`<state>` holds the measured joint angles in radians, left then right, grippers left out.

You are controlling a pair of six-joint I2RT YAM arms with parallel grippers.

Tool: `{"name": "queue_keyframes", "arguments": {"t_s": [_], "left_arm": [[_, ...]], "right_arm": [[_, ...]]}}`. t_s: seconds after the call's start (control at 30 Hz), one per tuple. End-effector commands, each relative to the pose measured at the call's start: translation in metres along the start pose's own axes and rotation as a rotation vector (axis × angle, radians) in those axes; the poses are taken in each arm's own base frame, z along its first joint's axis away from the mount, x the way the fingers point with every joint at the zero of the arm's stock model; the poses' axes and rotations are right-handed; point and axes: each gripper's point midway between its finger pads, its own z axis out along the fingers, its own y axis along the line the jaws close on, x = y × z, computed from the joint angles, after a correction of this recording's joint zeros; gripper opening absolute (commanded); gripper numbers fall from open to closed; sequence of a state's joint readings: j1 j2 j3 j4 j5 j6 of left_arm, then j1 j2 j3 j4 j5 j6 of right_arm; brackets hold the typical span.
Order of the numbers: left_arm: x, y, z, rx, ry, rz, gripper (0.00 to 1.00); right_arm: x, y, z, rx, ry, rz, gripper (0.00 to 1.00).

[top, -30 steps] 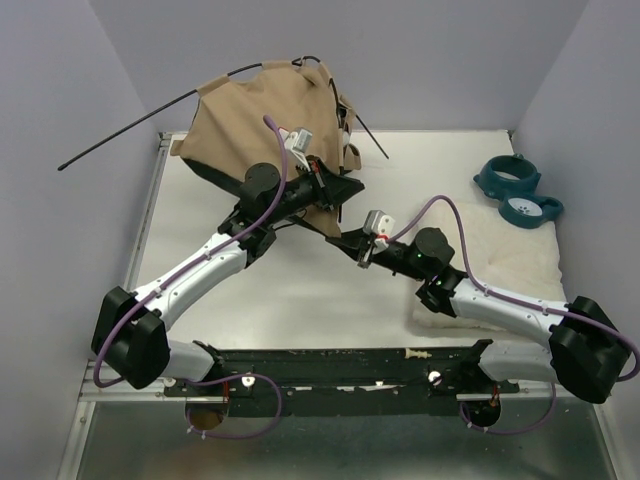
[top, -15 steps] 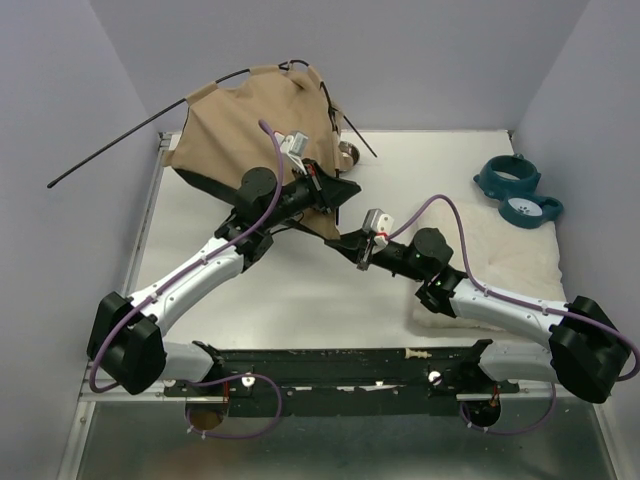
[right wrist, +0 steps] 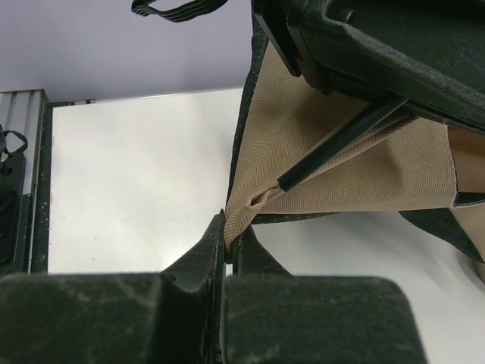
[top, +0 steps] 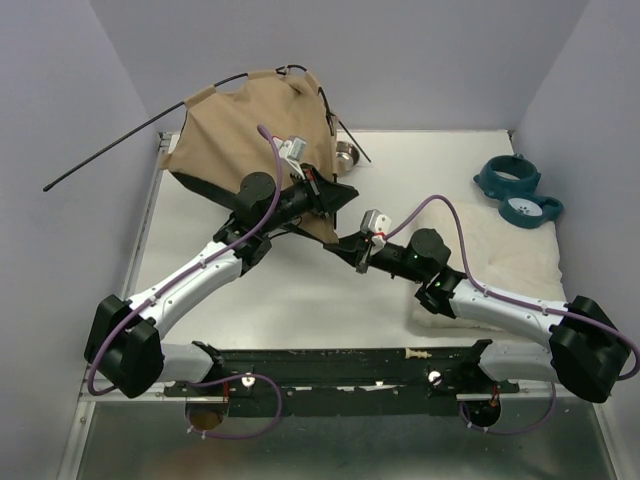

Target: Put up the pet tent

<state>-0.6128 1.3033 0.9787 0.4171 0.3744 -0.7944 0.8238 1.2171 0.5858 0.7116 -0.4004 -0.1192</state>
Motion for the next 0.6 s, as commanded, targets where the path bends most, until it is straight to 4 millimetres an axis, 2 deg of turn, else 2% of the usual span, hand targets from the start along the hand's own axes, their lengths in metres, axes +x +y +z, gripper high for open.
{"name": "queue_keyframes", "arguments": {"t_s": [0.0,0.17,0.57], "left_arm": [[-0.057,-0.009,-0.007,-0.004,-0.219,0.114,0.0],[-0.055,-0.012,-0.008,0.007,-0.212,0.11,0.0],[-0.035,-0.009,-0.01,0.0,-0.168,0.095,0.0]], "right_arm": [[0.027,0.041,-0.006,-0.144,0.085,0.092,0.01],[0.027,0.038,-0.006,-0.13,0.086,0.102,0.01],[0.024,0.028,-0.003,-0.095,0.084,0.134,0.01]]}}
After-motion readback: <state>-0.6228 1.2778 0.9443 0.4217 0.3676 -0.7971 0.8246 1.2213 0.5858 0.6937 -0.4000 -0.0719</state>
